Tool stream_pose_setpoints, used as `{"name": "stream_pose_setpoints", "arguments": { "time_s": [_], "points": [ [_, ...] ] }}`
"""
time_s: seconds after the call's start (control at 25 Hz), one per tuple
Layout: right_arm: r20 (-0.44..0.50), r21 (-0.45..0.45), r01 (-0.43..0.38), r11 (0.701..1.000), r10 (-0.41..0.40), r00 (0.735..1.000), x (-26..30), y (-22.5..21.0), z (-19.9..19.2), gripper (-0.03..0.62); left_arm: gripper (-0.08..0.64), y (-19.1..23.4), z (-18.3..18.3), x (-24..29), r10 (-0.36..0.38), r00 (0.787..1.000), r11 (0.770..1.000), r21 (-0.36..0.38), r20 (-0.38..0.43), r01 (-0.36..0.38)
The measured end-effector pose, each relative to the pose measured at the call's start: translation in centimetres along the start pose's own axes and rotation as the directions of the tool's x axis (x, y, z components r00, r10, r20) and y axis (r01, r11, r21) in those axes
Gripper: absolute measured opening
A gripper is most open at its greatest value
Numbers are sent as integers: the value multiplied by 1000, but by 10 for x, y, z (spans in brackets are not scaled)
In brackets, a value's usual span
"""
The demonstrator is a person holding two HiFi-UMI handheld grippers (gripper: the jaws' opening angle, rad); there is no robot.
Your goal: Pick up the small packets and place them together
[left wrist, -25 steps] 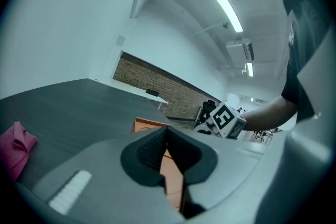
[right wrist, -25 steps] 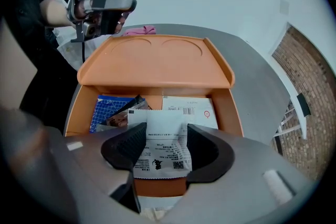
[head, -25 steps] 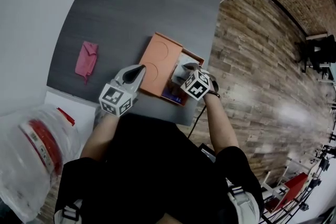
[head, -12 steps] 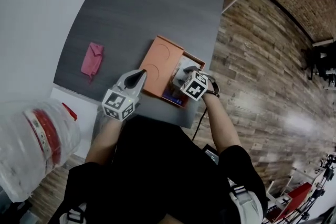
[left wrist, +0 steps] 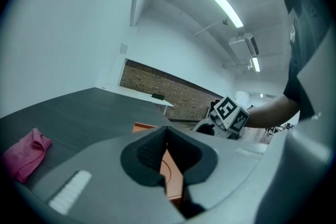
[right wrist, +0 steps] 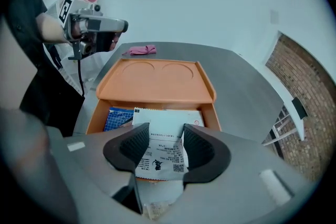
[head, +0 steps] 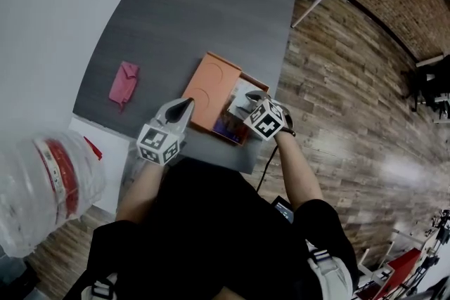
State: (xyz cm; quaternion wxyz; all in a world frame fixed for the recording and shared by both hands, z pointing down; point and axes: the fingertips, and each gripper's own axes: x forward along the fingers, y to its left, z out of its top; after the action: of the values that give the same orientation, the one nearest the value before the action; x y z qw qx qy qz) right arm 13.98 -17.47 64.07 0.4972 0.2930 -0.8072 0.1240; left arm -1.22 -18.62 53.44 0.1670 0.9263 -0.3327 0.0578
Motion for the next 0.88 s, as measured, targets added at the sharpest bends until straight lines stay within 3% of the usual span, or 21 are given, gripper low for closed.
{"name": "stream_pose_setpoints", "arguments": {
  "time_s": [0.36, 0.64, 0.88],
  "points": [
    [93, -3, 29, 1000, -28, 995, -17, -25, 41, 207, -2, 6, 7, 1, 12, 1000, 1000, 0, 24, -12],
    [142, 6, -14, 1000, 13, 990, -3, -38, 84, 207, -2, 28, 9, -6, 61, 998, 998, -10, 27, -61],
    [163, -45, -27, 999, 34, 986, 13, -44, 117, 207, -2, 46, 10, -17, 105, 994, 994, -18, 30, -104]
  ]
}}
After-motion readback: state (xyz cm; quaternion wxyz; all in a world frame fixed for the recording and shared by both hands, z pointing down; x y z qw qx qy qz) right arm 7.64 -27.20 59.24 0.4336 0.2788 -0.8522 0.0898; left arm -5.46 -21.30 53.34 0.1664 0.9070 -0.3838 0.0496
